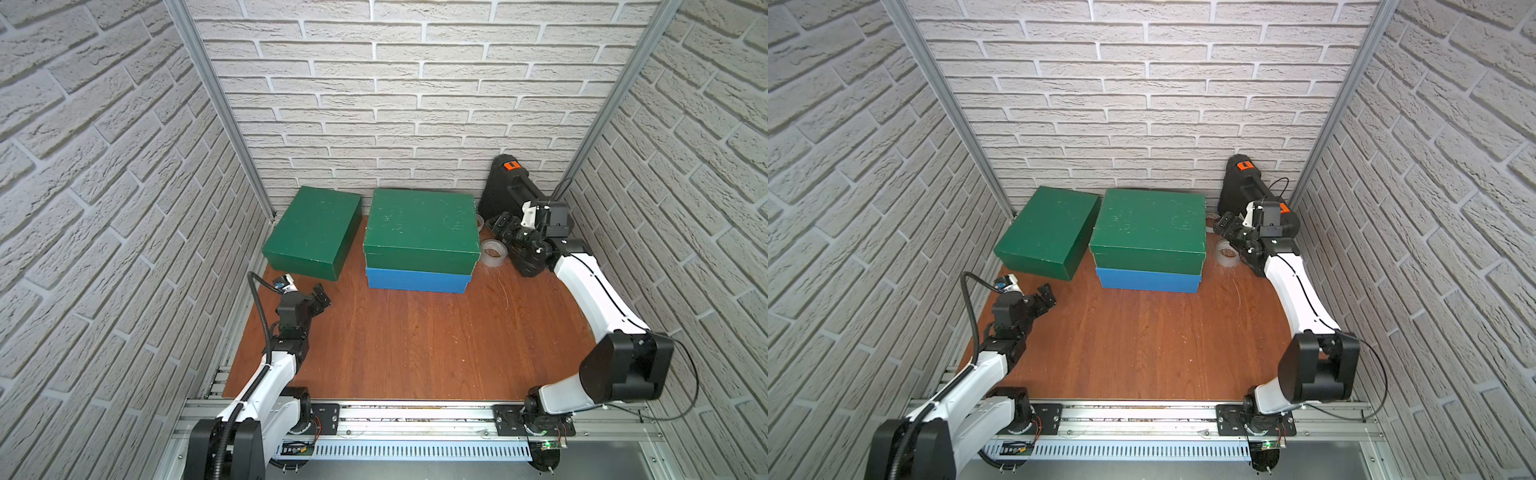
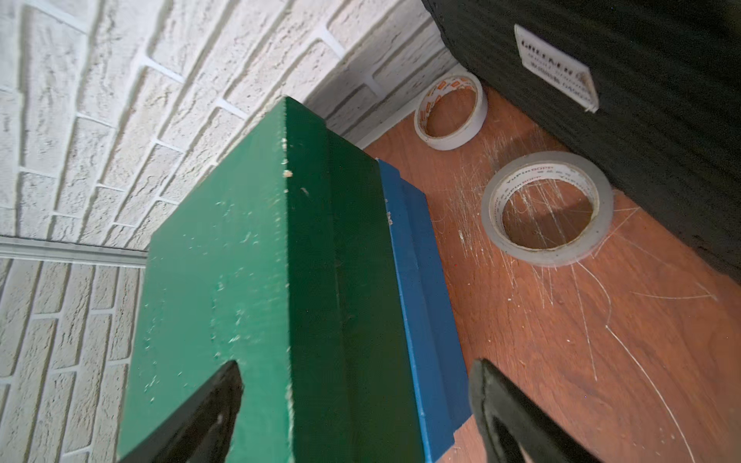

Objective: Stack the shoeboxes
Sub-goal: Adjust the shoebox, then move the shoebox to the center of the board.

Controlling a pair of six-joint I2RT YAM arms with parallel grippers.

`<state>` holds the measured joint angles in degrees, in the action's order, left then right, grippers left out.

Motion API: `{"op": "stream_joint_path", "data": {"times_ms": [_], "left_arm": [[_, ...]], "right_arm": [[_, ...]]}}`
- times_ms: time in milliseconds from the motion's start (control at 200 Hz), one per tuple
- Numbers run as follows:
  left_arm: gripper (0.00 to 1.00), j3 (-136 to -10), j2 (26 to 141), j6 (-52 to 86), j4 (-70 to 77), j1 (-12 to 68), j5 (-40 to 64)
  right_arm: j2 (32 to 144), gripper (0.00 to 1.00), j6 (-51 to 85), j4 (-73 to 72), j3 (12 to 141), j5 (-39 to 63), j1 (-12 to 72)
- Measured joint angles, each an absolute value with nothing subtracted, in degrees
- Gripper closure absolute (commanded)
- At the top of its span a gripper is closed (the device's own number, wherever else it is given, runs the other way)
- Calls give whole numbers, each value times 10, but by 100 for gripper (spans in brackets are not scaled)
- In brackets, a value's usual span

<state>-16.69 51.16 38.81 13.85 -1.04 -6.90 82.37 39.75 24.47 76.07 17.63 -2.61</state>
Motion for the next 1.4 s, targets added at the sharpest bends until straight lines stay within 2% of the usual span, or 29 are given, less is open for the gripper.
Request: {"op": "stream_joint_path", "data": {"times_ms": [170, 335, 550, 860, 1075, 1245, 1400], "left_arm": [[2, -169, 428, 474, 126, -129, 34], [2, -200, 406, 527, 108, -159, 100], [2, -225, 533, 605, 196, -170, 177], [2, -273, 750, 705, 387, -175, 245], [2, -295, 833, 741, 475, -177, 256], [2, -299, 849, 744, 477, -177, 249], [2, -312, 883, 750, 485, -178, 249]], "right_arm": [[715, 8, 376, 253, 689, 153, -24], [588, 5, 350, 284, 568, 88, -24], [434, 5, 341, 320, 418, 18, -24], [334, 5, 366, 323, 296, -44, -23], [365, 5, 383, 268, 231, -81, -23], [449, 6, 390, 221, 221, -100, -23], [466, 6, 393, 198, 221, -106, -22]]}}
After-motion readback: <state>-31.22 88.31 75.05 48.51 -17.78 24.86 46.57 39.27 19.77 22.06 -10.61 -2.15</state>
